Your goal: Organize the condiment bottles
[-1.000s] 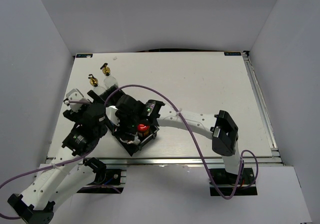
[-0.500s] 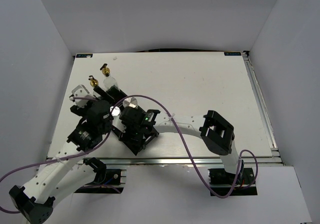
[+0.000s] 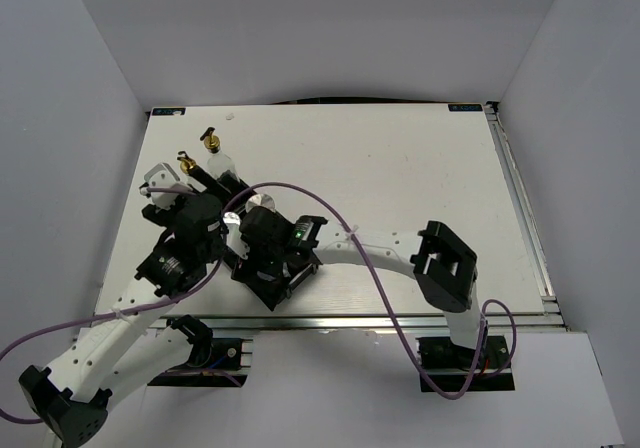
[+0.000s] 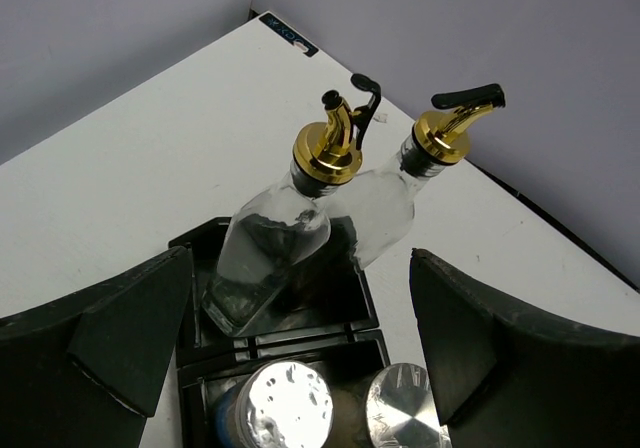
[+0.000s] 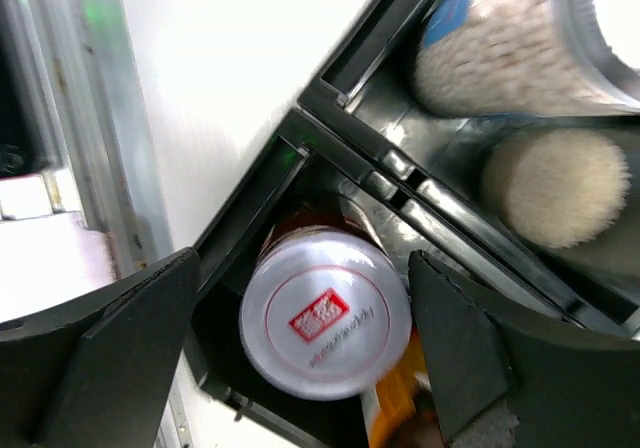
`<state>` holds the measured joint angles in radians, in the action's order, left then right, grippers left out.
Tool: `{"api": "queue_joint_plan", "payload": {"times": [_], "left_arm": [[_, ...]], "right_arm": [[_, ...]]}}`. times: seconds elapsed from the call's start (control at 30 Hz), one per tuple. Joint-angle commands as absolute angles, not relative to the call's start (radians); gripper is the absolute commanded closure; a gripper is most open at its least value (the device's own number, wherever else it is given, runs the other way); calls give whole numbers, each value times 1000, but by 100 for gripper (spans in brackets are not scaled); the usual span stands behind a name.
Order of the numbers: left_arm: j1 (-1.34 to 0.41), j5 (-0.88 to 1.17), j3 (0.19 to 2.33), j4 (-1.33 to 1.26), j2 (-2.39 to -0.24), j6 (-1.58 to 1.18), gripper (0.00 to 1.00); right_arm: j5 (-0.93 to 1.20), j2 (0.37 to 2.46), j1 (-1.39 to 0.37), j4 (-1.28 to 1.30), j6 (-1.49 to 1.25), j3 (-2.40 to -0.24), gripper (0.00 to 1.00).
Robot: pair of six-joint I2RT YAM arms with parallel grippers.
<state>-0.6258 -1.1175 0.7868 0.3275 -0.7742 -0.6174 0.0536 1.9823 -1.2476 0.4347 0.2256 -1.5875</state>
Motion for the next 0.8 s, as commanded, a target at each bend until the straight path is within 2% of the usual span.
{"api": "queue_joint_plan", "payload": {"times": [0.0,0.13,0.3,0.4,0.53,0.63,0.67,0.77], "left_arm": [[-629,-1117,836,310,-761,-606,2],[-629,-1121,865,318,-762,-597,2],[-629,-1120,882,305,-773,-595,2],[-629,-1118,899,319,-792,-592,2],[-629,-1112,882,308,-775,-591,2],[-629,-1063,858,279,-767,-583,2],[-627,-1054,850,278,-769,-581,2],[-627,-1049,842,296,-770,-577,2]], "right_arm": [[74,1879,-1247,397,213,-1626,11],[-32,1833,-1247,402,196,-1626,11],[-188,1697,-1224,336,126,-1528,11],[-207,1584,-1148,315,46,-1448,11],[-278,1360,-932,203,-115,-1240,11],[-524,1229,-839,123,-224,-1028,11],[-670,1203,-835,120,-235,-947,11],[-785,1135,-831,161,-276,-888,11]]}}
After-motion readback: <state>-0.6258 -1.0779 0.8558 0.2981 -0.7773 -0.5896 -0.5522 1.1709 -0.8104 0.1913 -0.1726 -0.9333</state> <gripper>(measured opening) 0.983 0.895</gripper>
